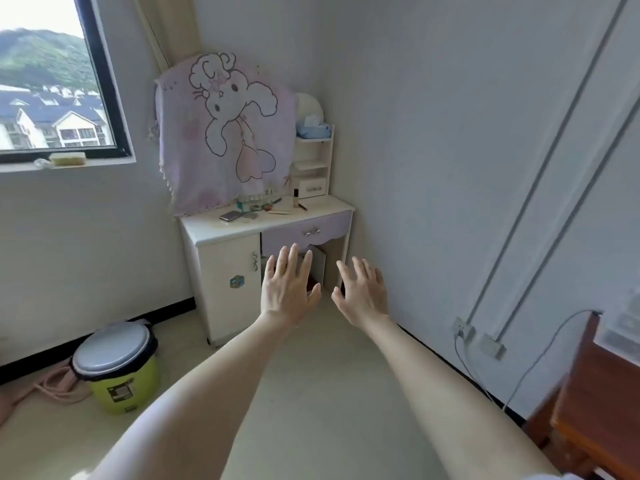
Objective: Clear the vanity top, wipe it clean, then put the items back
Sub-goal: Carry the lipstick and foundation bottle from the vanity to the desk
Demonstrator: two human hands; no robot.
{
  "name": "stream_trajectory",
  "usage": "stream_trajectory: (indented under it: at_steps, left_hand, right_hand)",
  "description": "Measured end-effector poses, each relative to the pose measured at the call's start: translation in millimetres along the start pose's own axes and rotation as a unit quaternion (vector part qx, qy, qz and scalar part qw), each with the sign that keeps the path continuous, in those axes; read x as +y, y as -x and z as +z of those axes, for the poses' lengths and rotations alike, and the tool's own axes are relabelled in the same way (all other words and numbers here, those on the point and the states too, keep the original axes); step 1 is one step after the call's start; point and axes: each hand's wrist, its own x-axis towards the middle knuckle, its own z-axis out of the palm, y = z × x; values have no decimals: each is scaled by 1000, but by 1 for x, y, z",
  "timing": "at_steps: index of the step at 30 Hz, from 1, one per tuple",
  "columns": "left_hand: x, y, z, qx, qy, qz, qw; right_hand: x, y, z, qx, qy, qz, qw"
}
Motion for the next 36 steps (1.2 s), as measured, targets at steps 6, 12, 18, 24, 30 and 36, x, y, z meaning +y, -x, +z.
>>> stream_trajectory:
  at_steps: [6, 12, 18, 24, 30, 36]
  left_hand:
    - [-43, -87, 60, -37, -20, -7, 999]
    - [-74, -165, 131, -74, -24, -12, 997]
    - [-104, -261, 217, -107, -41, -55, 992]
    - [-132, -349, 291, -153, -43, -101, 982]
    - [-173, -440, 352, -169, -43, -110, 979]
    - [-225, -534, 437, -202, -47, -110, 972]
  right_hand:
    - [18, -99, 52, -22, 2, 15, 1000]
    - [42, -190, 116, -56, 11, 3, 998]
    - [74, -311, 181, -63, 8, -25, 998]
    - [108, -423, 239, -100, -13, -65, 993]
    - [114, -525, 299, -120, -55, -80, 988]
    - [125, -638, 374, -148, -40, -71, 986]
